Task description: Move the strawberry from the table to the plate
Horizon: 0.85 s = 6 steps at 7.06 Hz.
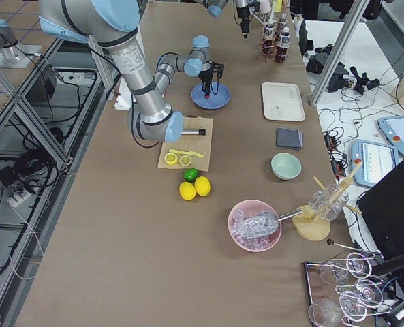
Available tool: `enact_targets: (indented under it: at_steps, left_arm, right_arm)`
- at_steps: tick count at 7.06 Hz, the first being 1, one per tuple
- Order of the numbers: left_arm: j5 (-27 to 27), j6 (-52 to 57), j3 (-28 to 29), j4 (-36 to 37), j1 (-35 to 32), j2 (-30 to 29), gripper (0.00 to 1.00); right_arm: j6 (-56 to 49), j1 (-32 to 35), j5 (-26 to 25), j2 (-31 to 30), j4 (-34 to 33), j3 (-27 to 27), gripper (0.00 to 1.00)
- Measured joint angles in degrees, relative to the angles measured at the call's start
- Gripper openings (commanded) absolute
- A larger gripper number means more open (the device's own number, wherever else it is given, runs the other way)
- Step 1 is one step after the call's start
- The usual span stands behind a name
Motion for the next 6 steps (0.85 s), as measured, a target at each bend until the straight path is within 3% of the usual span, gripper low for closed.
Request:
enact_targets:
  at_steps: [1,4,6]
  left_arm:
    - [0.0,0.0,-0.1,-0.1,0.0,0.0,0.98]
    - [-0.1,0.0,-0.2,-0.1,-0.3,0.0,0.98]
    - [-0.3,0.0,-0.3,-0.1,-0.9,0.1,0.98]
  right_arm:
    - [0.1,0.0,0.0,0.0,0.3,-0.1,1.0]
    - [0.6,0.5,-0.1,0.1,1.1,0.7,1.0]
    - [-0.1,3.8,2.2,0.4,-2.1,4.9,1.0]
